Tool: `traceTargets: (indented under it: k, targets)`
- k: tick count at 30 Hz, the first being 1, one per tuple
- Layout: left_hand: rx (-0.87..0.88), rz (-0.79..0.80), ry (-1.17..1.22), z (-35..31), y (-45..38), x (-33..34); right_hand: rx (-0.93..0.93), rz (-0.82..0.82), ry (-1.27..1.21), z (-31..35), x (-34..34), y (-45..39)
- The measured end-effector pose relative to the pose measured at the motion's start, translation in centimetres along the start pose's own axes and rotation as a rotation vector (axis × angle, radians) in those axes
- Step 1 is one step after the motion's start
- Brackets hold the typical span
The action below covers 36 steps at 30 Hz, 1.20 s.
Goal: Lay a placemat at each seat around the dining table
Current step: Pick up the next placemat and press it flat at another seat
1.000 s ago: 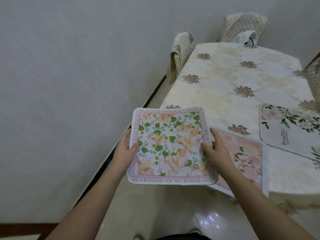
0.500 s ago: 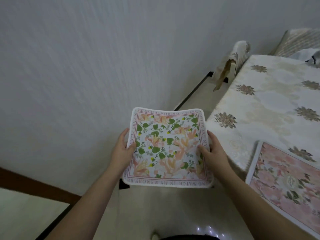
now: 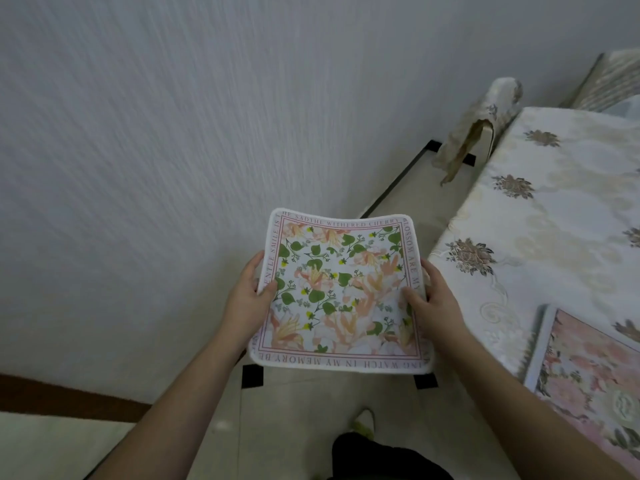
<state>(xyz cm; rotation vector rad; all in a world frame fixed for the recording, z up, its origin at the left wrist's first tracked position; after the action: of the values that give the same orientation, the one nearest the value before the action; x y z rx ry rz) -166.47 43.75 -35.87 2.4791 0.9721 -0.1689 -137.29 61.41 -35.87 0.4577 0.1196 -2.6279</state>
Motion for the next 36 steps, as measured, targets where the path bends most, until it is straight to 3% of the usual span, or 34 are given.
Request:
traceTargets:
  k: [17, 36]
  targets:
    - [-0.007, 0.047, -0.073, -7.9, -10.9, 8.2, 0.031, -0.032, 0.025, -2.9, -4.7, -13.2]
    - [0.133, 0.326, -0.222, -15.1, -30.9, 12.8, 0.154, -0.348, -0.006, -3.4, -1.9, -23.5]
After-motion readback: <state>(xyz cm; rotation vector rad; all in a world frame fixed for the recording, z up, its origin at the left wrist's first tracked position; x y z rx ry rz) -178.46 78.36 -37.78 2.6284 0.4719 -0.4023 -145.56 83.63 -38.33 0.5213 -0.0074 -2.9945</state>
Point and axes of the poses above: each hand's wrist, its own y-axis away from the middle knuckle, its own x-axis out of the palm, z = x × y, the point moved 10 cm from there along -y, towards the middle knuckle, and after that the axes turned 11 degrees about -x, right-handed, at the moved point
